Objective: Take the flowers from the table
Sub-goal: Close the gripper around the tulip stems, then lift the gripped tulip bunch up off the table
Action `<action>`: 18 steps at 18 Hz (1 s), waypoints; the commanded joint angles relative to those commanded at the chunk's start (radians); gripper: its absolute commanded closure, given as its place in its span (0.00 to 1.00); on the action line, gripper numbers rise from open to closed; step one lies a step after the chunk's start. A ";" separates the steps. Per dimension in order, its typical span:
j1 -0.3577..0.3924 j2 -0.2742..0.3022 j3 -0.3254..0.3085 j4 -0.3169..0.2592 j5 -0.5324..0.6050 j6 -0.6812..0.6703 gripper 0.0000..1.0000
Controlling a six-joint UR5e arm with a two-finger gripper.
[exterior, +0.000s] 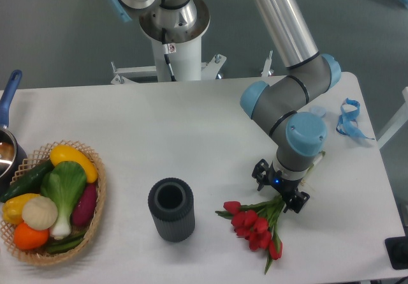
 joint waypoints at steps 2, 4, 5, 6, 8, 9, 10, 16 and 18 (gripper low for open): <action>0.002 0.003 0.006 -0.002 0.000 -0.002 0.60; 0.002 0.006 0.011 -0.002 0.000 -0.002 0.65; 0.002 0.012 0.011 -0.002 -0.002 -0.002 0.65; 0.003 0.018 0.014 -0.002 -0.006 -0.002 0.65; 0.003 0.035 0.025 -0.002 -0.009 -0.014 0.71; 0.003 0.041 0.029 -0.002 -0.011 -0.018 0.71; 0.005 0.055 0.031 -0.002 -0.015 -0.018 0.71; 0.014 0.207 0.034 -0.002 -0.250 -0.126 0.71; 0.017 0.238 0.051 -0.002 -0.348 -0.181 0.71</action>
